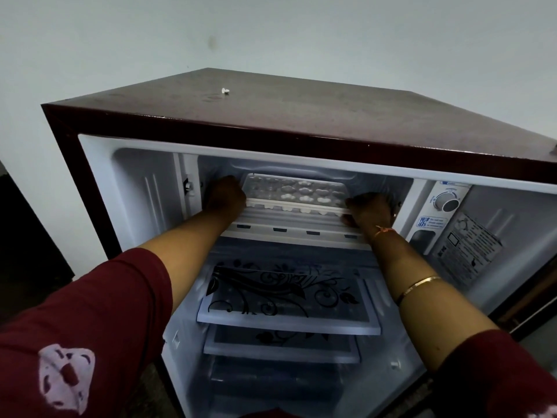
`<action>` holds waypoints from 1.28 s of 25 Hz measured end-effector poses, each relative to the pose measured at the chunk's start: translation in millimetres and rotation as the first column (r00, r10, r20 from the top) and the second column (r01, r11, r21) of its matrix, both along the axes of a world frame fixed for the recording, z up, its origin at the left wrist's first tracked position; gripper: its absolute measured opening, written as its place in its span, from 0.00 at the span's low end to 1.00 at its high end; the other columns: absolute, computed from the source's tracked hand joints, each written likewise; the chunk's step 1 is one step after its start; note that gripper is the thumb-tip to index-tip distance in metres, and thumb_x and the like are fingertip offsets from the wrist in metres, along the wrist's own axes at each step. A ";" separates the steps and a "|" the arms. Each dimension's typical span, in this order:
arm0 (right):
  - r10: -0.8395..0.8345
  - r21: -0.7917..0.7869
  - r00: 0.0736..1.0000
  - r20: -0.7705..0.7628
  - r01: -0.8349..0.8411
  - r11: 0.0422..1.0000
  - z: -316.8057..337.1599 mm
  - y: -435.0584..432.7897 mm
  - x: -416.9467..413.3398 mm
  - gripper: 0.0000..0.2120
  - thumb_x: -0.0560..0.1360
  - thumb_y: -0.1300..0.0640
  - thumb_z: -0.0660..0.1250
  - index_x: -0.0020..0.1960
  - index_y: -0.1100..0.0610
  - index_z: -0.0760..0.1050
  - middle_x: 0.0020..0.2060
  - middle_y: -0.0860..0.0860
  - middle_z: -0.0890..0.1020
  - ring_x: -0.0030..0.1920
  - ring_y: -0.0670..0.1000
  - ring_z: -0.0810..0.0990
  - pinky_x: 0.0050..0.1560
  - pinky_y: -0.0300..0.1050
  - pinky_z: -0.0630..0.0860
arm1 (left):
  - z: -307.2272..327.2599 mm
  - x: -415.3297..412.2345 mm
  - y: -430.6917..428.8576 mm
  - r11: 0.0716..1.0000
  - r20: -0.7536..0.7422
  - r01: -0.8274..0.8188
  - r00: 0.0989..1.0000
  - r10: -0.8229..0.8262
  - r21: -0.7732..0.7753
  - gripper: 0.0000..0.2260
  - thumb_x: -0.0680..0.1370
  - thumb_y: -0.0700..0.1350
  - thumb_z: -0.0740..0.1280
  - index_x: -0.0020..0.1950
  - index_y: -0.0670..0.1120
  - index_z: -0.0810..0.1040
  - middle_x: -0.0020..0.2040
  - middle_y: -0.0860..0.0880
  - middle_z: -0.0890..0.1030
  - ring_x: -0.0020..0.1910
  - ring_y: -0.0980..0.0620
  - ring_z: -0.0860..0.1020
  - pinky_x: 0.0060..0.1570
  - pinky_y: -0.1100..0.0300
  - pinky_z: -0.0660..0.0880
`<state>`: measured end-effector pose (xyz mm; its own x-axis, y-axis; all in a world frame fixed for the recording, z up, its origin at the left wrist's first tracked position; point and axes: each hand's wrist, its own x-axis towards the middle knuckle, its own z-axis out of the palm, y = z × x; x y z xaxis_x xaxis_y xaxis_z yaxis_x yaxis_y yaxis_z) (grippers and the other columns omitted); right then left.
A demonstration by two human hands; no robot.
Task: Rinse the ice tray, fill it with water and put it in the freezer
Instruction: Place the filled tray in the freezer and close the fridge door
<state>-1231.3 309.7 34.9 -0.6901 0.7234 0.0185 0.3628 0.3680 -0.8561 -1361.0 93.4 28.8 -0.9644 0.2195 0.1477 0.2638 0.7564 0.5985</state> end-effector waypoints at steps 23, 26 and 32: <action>-0.117 0.140 0.992 0.044 0.110 0.984 0.5 -8.2 -3.6 0.25 0.81 0.47 0.52 0.64 0.67 0.69 0.62 0.65 0.75 0.63 0.63 0.74 0.62 0.50 0.69 | 6.3 7.4 -1.5 0.994 -0.010 -0.005 1.000 0.004 -0.107 0.17 0.82 0.39 0.49 0.63 0.34 0.71 0.65 0.35 0.72 0.64 0.36 0.70 0.63 0.49 0.67; -0.213 0.228 0.976 -0.048 0.218 0.949 -6.6 -21.9 6.5 0.21 0.81 0.52 0.54 0.63 0.68 0.68 0.58 0.67 0.77 0.60 0.65 0.75 0.59 0.51 0.70 | 4.9 16.4 -7.8 0.997 0.009 -0.001 1.000 0.002 -0.083 0.16 0.81 0.37 0.50 0.63 0.32 0.71 0.64 0.34 0.72 0.63 0.35 0.70 0.61 0.50 0.67; -0.019 0.434 1.000 -0.007 0.021 0.901 -30.3 -53.4 36.9 0.23 0.78 0.59 0.59 0.71 0.66 0.62 0.67 0.66 0.67 0.65 0.65 0.69 0.66 0.51 0.67 | -6.6 45.4 -28.6 0.984 0.047 0.165 0.986 -0.162 -0.064 0.24 0.80 0.38 0.55 0.75 0.39 0.54 0.71 0.35 0.65 0.69 0.37 0.66 0.69 0.49 0.65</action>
<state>-1194.4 256.3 4.6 -0.6752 0.6569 0.3355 0.3718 0.6959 -0.6145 -1315.6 64.8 22.2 -0.9197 0.3825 0.0883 0.3633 0.7441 0.5607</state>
